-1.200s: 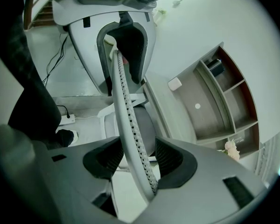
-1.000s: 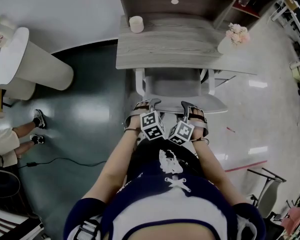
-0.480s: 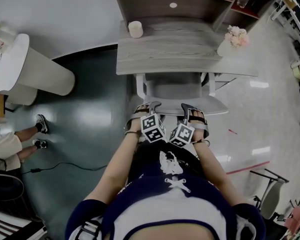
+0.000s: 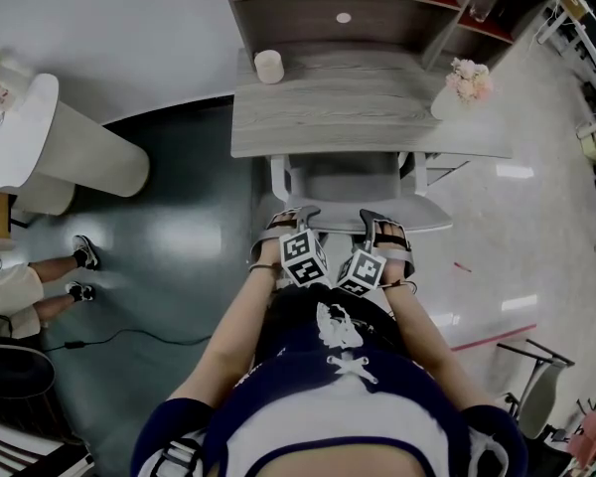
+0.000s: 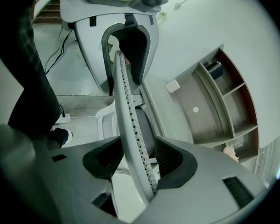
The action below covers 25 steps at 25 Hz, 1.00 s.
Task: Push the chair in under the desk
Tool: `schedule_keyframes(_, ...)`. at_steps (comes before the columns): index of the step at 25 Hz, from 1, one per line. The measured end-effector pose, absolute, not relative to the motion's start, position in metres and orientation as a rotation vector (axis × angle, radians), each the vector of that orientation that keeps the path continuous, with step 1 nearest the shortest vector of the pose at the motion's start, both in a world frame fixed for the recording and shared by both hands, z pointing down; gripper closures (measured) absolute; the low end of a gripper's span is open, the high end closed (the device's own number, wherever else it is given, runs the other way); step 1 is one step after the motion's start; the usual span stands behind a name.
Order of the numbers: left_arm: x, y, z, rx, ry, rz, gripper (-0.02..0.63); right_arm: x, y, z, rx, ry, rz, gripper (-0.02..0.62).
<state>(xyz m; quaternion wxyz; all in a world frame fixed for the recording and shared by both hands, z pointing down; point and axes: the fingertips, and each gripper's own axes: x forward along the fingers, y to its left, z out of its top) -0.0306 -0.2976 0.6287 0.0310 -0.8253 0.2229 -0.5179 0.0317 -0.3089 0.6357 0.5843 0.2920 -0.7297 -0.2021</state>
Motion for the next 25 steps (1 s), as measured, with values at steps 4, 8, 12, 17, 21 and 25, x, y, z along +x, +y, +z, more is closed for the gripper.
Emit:
schedule_keyframes(4, -0.031, -0.300, 0.628, -2.523, 0.705, -1.576, 0.380, 0.031, -0.311, 0.635, 0.679, -1.703, -0.478, 0.405)
schedule_keyframes(8, -0.031, -0.303, 0.629, -2.527, 0.712, -1.585, 0.371, 0.031, -0.318, 0.641, 0.645, -1.706, -0.440, 0.405)
schedule_keyframes(12, -0.029, -0.305, 0.631, -2.518, 0.721, -1.589, 0.365, 0.031, -0.326, 0.649, 0.606, -1.713, -0.348, 0.405)
schedule_keyframes(17, -0.029, -0.303, 0.631, -2.522, 0.705, -1.603, 0.360, 0.031, -0.324, 0.648, 0.608, -1.709, -0.360, 0.405)
schedule_keyframes(21, -0.029, -0.299, 0.626, -2.530, 0.733, -1.560, 0.360, 0.033, -0.321, 0.641, 0.621, -1.651, -0.464, 0.399)
schedule_keyframes(25, -0.034, -0.295, 0.613, -2.551, 0.804, -1.492, 0.360, 0.043, -0.306, 0.633, 0.607, -1.657, -0.470, 0.399)
